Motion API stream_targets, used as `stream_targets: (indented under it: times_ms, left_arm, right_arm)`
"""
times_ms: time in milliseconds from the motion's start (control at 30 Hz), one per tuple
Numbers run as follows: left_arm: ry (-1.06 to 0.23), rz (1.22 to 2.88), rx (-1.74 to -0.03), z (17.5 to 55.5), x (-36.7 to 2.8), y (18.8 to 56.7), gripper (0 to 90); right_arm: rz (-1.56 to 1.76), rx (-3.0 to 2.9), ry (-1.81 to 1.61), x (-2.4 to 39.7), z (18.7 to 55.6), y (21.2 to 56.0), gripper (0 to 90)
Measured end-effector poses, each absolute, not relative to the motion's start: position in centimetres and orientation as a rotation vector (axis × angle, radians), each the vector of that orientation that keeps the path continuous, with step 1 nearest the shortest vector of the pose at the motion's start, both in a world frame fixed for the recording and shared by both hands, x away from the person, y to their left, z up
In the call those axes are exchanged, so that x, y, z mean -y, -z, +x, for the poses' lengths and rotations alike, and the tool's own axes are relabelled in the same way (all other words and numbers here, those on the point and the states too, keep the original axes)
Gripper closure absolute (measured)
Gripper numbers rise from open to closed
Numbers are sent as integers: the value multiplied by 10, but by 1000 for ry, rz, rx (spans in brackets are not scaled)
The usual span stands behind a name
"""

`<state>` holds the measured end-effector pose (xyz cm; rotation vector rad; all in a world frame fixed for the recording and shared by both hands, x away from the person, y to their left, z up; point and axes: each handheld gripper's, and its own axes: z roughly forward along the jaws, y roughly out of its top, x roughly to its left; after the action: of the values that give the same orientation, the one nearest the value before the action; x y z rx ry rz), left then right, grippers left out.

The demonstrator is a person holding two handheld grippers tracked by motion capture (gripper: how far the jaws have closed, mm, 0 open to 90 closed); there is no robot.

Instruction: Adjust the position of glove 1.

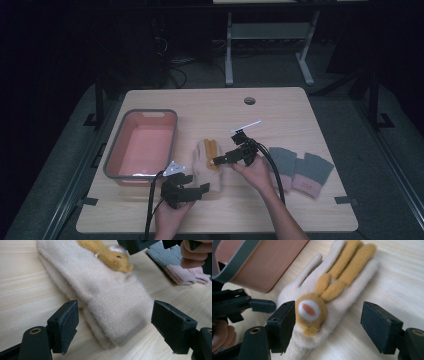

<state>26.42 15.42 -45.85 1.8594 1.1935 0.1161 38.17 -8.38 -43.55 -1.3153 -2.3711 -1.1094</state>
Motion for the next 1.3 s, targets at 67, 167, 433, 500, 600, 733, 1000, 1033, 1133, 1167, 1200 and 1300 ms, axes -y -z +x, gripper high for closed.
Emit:
stream_targets:
  times_ms: [67, 167, 433, 500, 600, 733, 1000, 1033, 1133, 1167, 1200, 1300]
  left_arm:
    - [-110, 1858, -1194, 265, -154, 460, 215]
    - [-85, 1850, -1205, 267, -154, 461, 216]
    - [-52, 1814, -1225, 274, -158, 459, 231]
    - [-47, 1815, -1229, 275, -158, 459, 233]
    - [-30, 1817, -1241, 278, -158, 461, 244]
    - [6, 1829, -1256, 279, -156, 467, 281]
    - [30, 1841, -1256, 281, -157, 470, 325]
    - [32, 1842, -1250, 281, -156, 471, 353]
    - [37, 1844, -1251, 281, -156, 471, 364]
    - [38, 1847, -1249, 281, -156, 471, 364]
    - [40, 1853, -1247, 282, -156, 470, 367]
    - [55, 1859, -1243, 285, -156, 471, 416]
  right_arm:
    - [-1310, 2378, 1100, 83, 381, 436, 272]
    - [-1302, 2384, 1077, 83, 380, 438, 264]
    - [-1280, 2382, 1052, 82, 369, 444, 261]
    - [-1285, 2375, 1051, 82, 368, 445, 261]
    - [-1286, 2365, 1048, 81, 364, 450, 263]
    - [-1295, 2355, 1034, 77, 362, 459, 273]
    - [-1311, 2343, 1063, 72, 361, 461, 345]
    - [-1319, 2344, 1063, 70, 360, 462, 385]
    - [-1323, 2344, 1066, 69, 359, 462, 419]
    - [-1326, 2348, 1062, 69, 358, 462, 435]
    - [-1328, 2350, 1065, 68, 357, 462, 453]
    - [-1333, 2334, 1098, 67, 354, 465, 531]
